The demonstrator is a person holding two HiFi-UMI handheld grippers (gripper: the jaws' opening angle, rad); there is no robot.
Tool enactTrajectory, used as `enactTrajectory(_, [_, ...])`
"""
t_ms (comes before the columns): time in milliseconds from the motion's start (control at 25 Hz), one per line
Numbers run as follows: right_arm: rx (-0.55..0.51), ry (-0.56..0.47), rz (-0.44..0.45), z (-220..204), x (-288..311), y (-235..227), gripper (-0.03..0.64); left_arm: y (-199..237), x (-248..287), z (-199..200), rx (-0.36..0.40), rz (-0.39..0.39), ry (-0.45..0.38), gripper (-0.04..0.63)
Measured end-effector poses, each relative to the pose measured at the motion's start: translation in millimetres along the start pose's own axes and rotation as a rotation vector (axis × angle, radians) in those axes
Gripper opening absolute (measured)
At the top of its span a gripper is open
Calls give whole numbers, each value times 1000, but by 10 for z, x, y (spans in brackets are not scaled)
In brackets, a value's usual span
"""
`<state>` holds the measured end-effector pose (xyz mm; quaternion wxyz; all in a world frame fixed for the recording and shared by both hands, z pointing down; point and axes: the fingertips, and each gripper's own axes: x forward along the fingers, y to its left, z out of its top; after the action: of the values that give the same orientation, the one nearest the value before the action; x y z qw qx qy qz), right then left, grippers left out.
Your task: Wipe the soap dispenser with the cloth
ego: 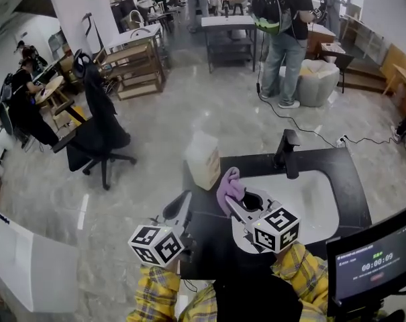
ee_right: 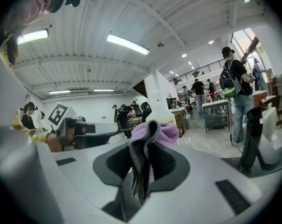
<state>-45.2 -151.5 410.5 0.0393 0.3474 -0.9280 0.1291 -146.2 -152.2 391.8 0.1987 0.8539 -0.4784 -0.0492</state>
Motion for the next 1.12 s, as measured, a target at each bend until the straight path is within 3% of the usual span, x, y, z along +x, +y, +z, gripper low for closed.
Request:
enactTrajectory(760, [-69, -4, 84, 189, 172, 21, 80, -29, 131, 127, 29, 12, -31, 15])
enactTrajectory(1120, [-95, -32, 115, 607, 360, 175, 80, -23, 63, 470, 41, 20, -49, 15])
